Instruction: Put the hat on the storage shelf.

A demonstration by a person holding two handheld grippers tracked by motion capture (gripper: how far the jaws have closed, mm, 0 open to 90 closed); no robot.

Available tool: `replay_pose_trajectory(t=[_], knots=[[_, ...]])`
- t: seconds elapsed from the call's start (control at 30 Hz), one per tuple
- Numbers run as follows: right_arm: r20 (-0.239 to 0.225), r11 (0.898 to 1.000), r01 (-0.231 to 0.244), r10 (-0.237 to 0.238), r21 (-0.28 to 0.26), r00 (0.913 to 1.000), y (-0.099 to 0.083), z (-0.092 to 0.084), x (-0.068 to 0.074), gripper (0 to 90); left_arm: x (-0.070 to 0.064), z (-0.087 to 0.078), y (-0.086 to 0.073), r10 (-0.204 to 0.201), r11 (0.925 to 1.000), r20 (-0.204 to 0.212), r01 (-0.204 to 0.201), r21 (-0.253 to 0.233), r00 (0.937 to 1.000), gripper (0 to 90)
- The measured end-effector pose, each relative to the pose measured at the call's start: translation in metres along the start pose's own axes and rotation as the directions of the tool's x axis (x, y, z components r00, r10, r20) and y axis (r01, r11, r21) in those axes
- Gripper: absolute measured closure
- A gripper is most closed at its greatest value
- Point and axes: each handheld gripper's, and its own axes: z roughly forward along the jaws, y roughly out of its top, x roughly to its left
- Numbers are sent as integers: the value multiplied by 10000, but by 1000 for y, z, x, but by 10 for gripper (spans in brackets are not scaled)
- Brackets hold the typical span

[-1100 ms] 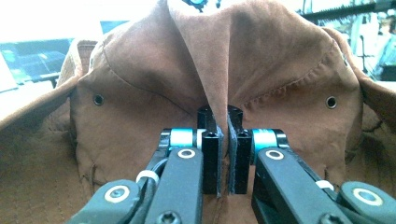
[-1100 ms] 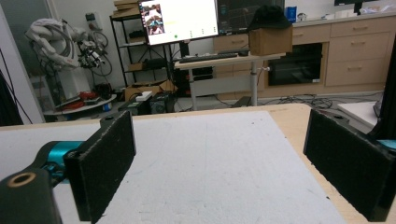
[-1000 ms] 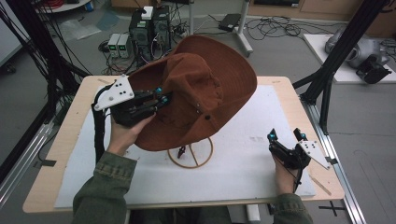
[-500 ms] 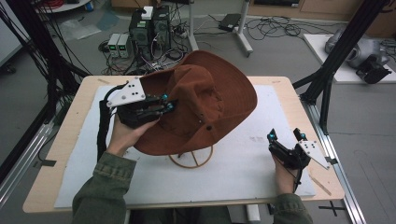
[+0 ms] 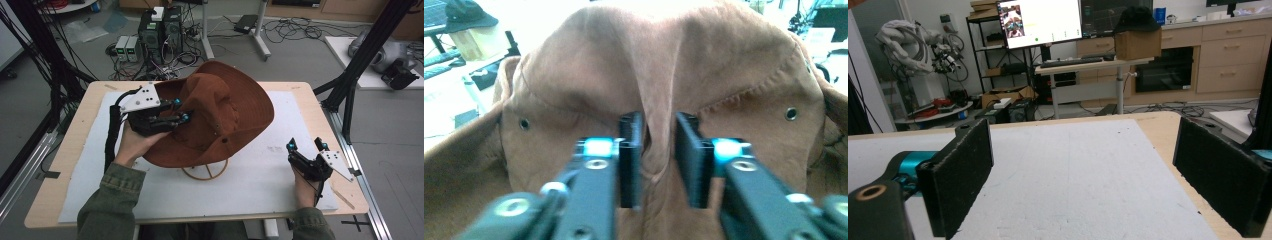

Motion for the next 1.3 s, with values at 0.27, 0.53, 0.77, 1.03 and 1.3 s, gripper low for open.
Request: replay_pose_trajectory(t=[0.27, 0.53, 0.77, 1.03, 1.3], knots=[[-1, 10000, 55, -55, 27, 10000, 0, 0, 0, 84, 1, -2, -1, 136, 9992, -463, -153, -370, 9988, 395], [-2, 10000, 72, -72, 38, 10000, 0, 0, 0, 84, 1, -9, 0, 62, 9965, -837, -132, -831, 9965, 314], [2, 10000, 61, -61, 23, 10000, 0, 0, 0, 84, 2, -14, -5, -79, 9955, -1034, -20, -951, 9946, 310], [-16, 10000, -3, 3, 64, 10000, 0, 0, 1, 84, 6, -26, -12, -221, 9941, -1584, 48, -1083, 9871, 274], [-24, 10000, 13, -13, 55, 10000, 0, 0, 2, 84, 10, -44, -21, -448, 9921, -2090, 190, -1238, 9769, 261]])
